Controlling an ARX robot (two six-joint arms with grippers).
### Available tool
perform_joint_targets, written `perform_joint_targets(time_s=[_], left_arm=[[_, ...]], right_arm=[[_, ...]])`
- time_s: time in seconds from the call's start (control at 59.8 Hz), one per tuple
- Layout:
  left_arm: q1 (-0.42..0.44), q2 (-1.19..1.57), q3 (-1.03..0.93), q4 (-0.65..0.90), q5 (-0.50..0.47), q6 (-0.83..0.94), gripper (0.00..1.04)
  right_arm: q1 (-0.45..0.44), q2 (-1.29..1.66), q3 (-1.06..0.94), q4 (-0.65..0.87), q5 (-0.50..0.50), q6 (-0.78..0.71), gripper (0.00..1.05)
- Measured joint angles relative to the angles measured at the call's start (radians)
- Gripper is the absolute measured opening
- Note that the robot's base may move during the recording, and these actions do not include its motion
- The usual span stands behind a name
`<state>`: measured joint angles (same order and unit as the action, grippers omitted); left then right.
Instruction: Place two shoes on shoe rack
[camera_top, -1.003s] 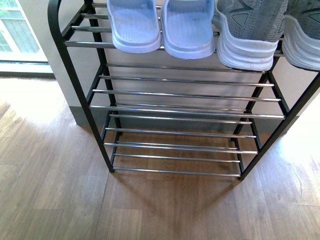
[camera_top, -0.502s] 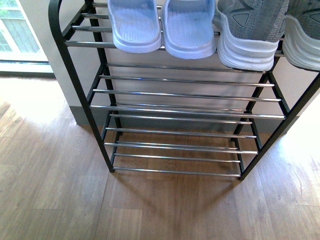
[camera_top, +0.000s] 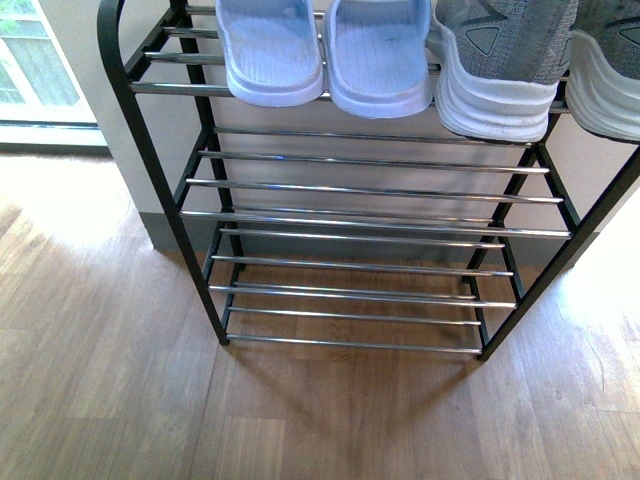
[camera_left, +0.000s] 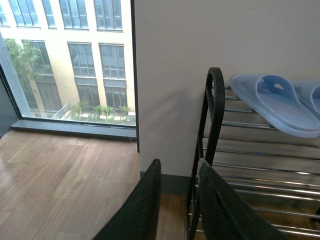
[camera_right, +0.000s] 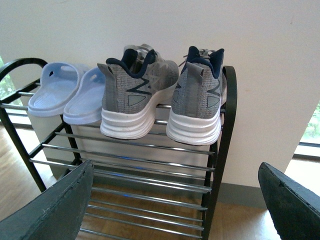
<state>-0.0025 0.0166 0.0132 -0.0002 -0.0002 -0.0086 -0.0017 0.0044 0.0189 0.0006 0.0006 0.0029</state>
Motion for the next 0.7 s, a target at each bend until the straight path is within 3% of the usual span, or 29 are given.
perform_joint_targets(time_s=[0.351,0.702], left_arm=[[0.000,0.000,0.000,0.000,0.000,0.000,0.96],[0.000,0.000,0.000,0.000,0.000,0.002,0.95]], right_arm=[[0.000,0.000,0.000,0.000,0.000,0.000,0.95],[0.000,0.000,0.000,0.000,0.000,0.000,0.95]])
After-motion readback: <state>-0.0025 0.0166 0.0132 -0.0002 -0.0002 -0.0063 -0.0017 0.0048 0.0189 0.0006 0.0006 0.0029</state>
